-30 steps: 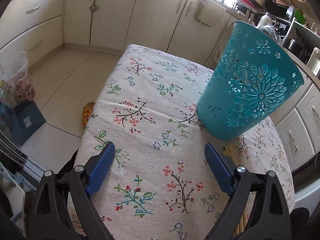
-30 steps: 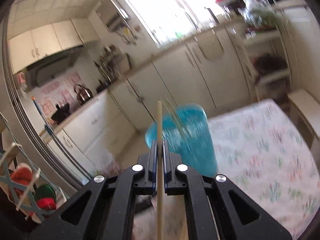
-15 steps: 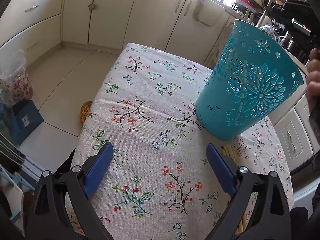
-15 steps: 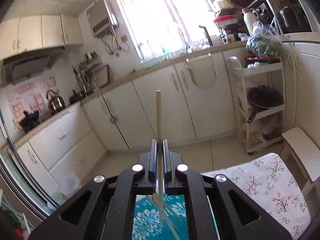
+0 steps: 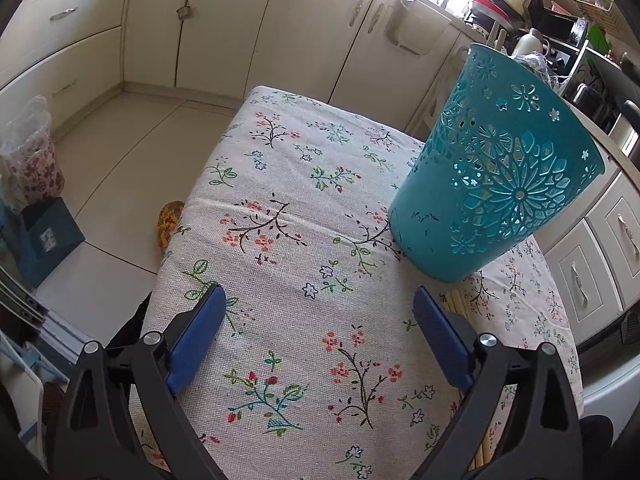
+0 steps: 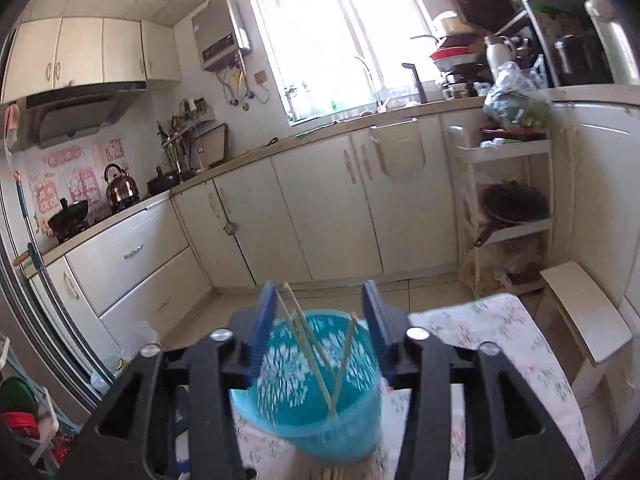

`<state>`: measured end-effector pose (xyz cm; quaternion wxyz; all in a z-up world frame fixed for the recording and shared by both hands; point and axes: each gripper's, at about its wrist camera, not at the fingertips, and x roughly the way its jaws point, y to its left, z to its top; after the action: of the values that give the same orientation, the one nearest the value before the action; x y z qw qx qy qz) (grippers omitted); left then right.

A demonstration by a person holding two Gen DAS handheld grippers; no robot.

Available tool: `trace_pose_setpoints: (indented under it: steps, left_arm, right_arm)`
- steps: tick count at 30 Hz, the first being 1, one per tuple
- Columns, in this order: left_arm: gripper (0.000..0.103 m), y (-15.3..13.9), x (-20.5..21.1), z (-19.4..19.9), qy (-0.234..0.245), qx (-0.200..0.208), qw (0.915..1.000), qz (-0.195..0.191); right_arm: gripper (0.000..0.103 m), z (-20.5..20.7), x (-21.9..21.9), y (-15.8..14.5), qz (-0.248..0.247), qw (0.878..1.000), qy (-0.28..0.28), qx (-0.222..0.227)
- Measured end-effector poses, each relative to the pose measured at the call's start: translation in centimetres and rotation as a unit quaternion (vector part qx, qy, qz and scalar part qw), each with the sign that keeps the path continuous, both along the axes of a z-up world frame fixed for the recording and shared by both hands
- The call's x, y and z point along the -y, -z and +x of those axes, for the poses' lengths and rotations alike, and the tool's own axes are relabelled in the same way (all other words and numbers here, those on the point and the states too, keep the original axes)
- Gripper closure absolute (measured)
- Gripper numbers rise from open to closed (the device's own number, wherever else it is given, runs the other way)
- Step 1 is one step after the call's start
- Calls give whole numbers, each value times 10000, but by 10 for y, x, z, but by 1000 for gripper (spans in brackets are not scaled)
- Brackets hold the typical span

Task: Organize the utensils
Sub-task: 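Lower the stick into the teal basket and open the right tool, then return both tools to the remaining sticks beside the basket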

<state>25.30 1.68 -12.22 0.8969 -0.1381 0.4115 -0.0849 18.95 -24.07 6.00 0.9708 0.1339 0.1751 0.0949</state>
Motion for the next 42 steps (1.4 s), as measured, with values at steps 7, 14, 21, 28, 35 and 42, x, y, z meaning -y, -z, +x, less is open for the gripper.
trace_pose_setpoints:
  steps: [7,14,21,28,35,42]
  left_arm:
    - [12,0,1,0,9,-14,10000,56]
    - [11,0,4,1,13,-32,9999,120]
    - [9,-1,9,1,47,-46,9998,177]
    - [8,0,13,2,57,-80,9995,314]
    - [8,0,18,3,83,-118,9988,472]
    - [11,-4,66,-13,769,-93,9897,1202]
  right_arm:
    - [75,-51,-15,127,-423,9806,-329,-1883]
    - [86,-28,-33,162,-494,9670,-571,-2435]
    - [86,-13,-46,174,-786,9601,-563,-2623]
    - [87,-14,-49,171,-1110,9545,-688,-2681]
    - [97,-21,-32,169,-1350,9484,-538,-2819]
    - [97,-35,-2,172,-578,9574,-381,-2803]
